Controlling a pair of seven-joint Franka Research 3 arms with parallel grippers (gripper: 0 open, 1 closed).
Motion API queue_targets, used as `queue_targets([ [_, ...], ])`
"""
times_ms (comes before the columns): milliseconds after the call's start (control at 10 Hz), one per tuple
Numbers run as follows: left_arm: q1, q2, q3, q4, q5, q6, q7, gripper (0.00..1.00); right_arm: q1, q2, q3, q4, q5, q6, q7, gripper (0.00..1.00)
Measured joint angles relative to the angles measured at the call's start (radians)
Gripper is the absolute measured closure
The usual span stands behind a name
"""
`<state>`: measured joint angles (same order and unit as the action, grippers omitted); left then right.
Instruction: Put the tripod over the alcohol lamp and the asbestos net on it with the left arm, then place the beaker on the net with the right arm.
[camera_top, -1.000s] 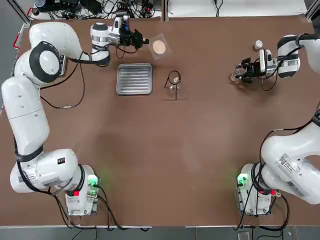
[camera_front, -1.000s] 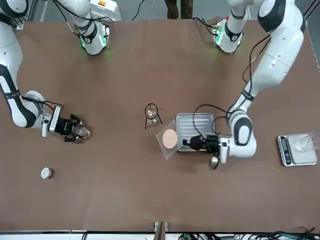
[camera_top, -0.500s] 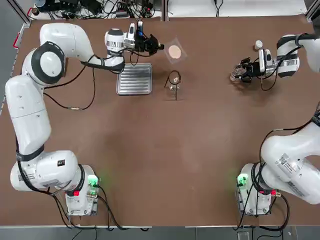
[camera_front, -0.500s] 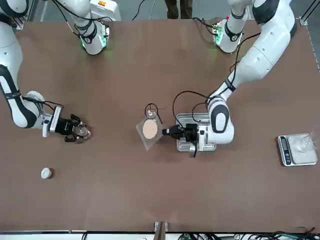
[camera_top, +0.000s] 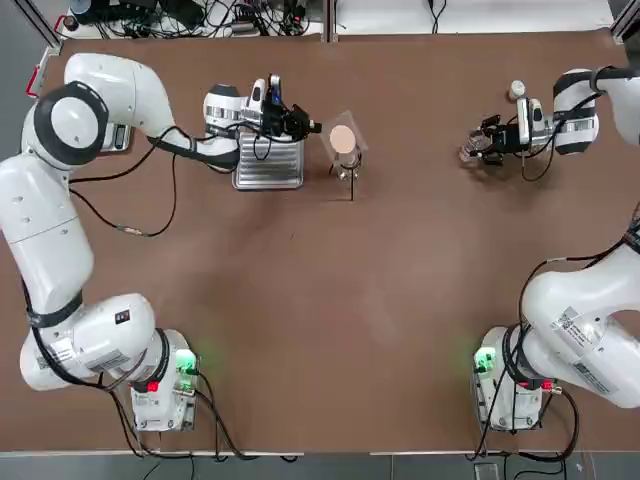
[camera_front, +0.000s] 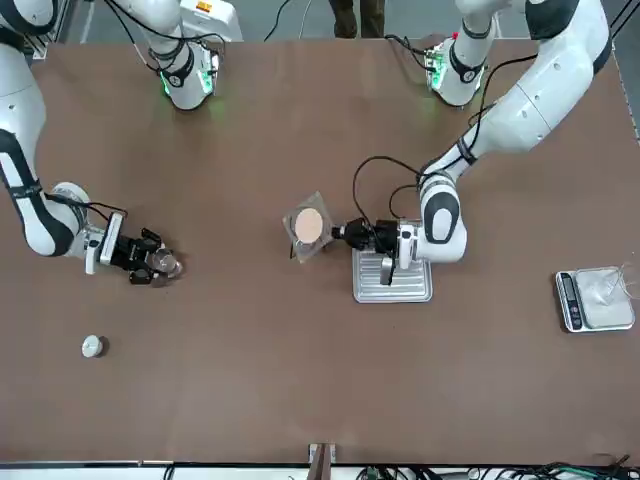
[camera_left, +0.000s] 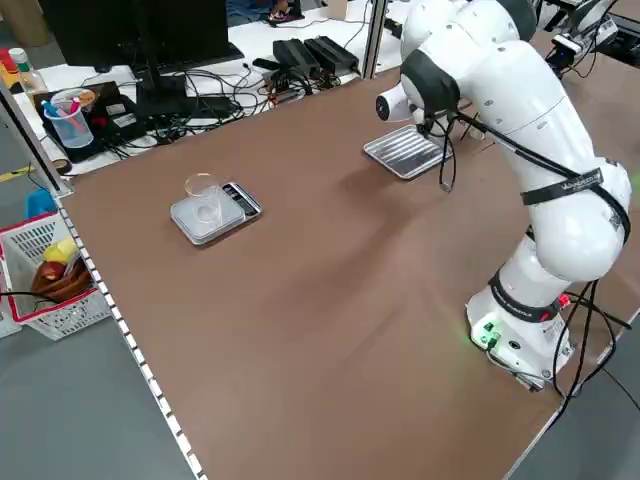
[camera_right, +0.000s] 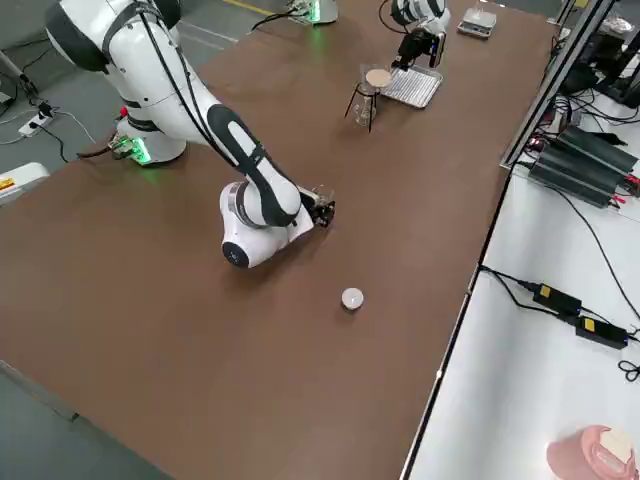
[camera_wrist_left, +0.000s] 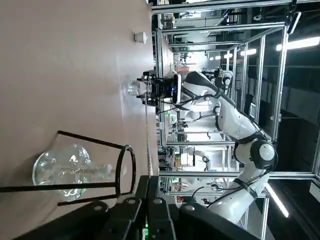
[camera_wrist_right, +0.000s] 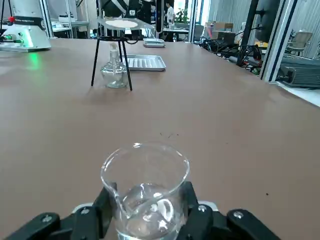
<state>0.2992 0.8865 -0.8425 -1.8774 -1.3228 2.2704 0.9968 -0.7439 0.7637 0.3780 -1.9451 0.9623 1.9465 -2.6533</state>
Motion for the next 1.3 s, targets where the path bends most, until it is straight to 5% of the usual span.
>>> queue_targets([
  [1300,-0.037,0.000,-0.010,-0.022,-0.082,0.063,0.085,0.98,0.006,0.000,0.003,0.003,0.000,-0.001,0.052,0.41],
])
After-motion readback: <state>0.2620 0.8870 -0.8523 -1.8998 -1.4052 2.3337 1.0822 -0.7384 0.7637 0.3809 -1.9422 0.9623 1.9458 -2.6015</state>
